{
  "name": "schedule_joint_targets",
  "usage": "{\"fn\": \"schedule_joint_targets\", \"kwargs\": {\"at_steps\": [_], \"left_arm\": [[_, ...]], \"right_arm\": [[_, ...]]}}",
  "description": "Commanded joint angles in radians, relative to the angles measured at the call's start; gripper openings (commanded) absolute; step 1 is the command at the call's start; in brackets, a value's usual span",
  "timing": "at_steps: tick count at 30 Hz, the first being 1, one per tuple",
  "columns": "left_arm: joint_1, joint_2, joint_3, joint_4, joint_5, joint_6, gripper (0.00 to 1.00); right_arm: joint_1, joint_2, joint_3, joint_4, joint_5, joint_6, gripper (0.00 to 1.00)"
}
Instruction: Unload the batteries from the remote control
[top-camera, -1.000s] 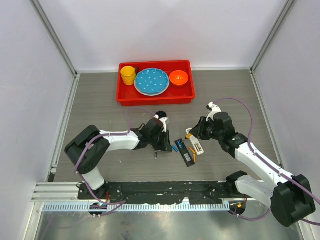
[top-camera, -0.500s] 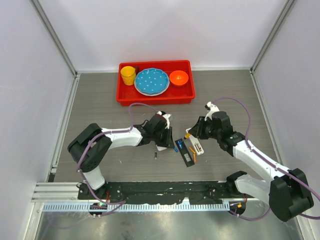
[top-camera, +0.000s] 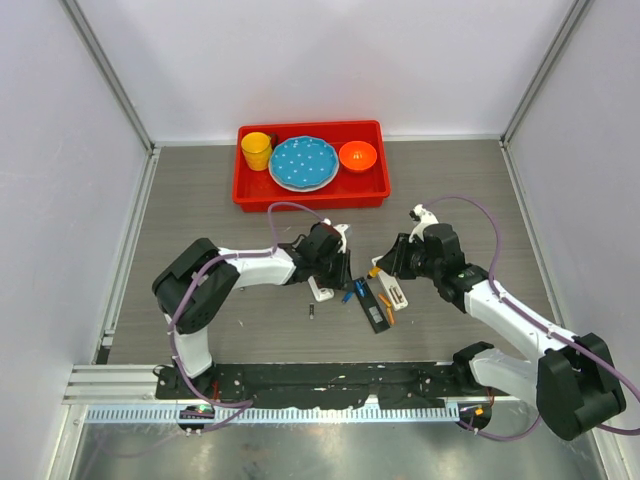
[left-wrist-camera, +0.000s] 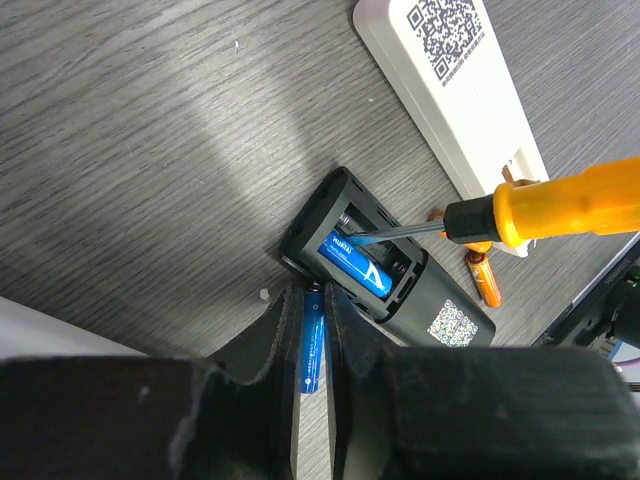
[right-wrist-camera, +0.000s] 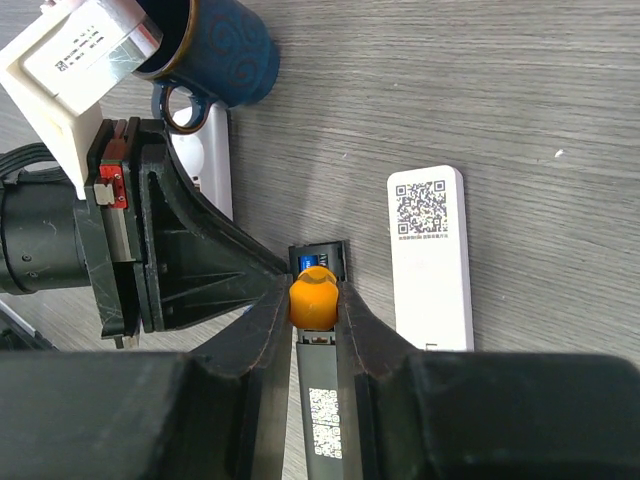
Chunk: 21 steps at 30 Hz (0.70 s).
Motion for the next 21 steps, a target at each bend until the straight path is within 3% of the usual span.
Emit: {"fn": "schedule_joint_targets", "kwargs": {"at_steps": [1, 21], "left_arm": [[0.006, 0.039, 0.004, -0.022, -0.014, 0.02, 0.15], [0.005, 0.095, 0.007, -0.001, -0.042, -0.008, 0.13]], "right_arm": [[0.003, -0.004, 0.012, -0.017, -0.012, -0.018, 0.01], [-0.012, 0.031, -0.056, 0.184, -0.191, 0.15, 0.01]]}}
